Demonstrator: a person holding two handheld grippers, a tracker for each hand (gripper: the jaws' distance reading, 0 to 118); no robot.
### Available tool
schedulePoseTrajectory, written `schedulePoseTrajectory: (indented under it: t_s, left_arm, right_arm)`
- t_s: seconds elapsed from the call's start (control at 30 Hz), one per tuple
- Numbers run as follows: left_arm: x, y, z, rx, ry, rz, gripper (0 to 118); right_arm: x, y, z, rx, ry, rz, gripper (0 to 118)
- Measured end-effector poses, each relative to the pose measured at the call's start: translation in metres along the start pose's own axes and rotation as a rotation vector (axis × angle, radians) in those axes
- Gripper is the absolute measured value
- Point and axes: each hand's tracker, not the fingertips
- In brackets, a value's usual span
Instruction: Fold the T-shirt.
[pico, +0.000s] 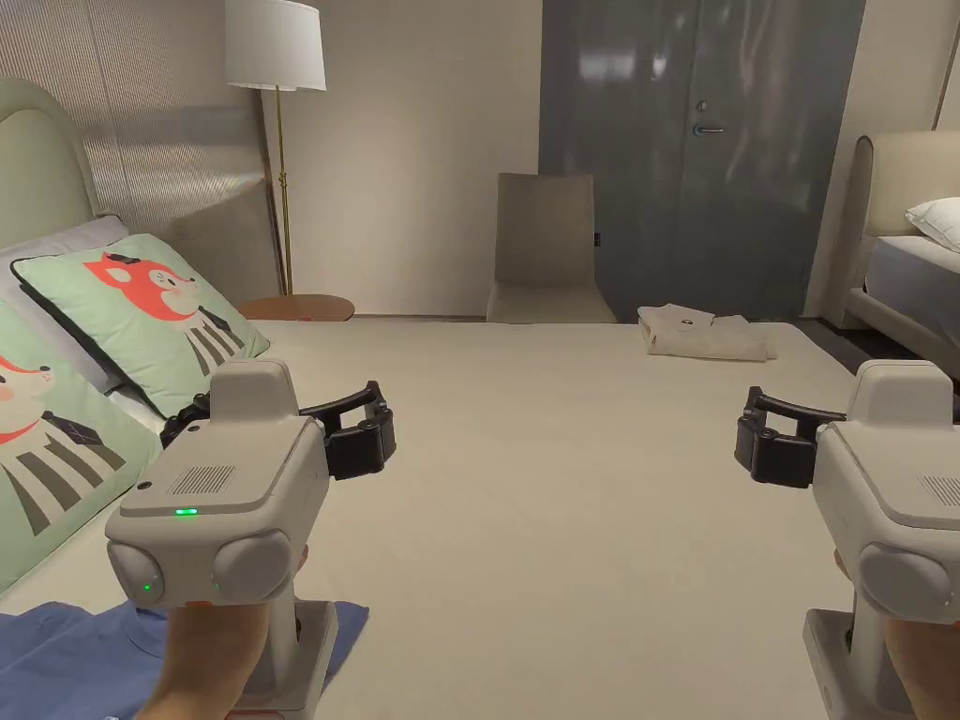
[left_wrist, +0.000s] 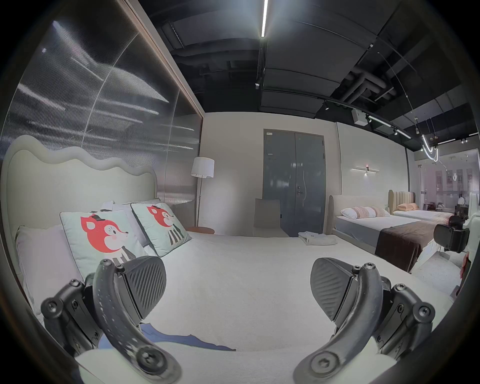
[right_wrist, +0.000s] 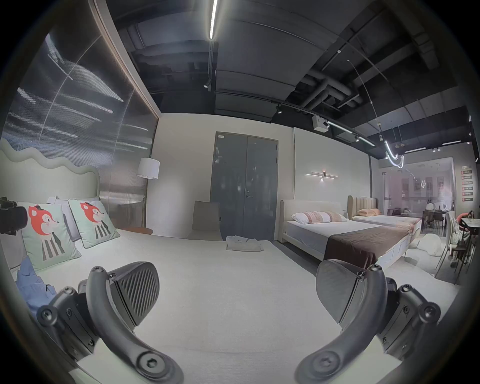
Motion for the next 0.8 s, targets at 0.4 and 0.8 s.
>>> schedulePoseTrajectory:
  t_s: [0.4, 0.8]
  left_arm:
    - [0.0005, -0.0011, 0.0015, -0.001, 0.000, 0.000, 111]
    - [0.0027, -0.0020, 0.0032, 0.001, -0.004, -0.005, 111]
  right_arm:
    - [-0.0019, -0.0011, 0.0024, 0.001, 0.009, 0.007, 118]
    - [-0.0020, 0.0002, 0.0044, 0.007, 0.013, 0.001, 118]
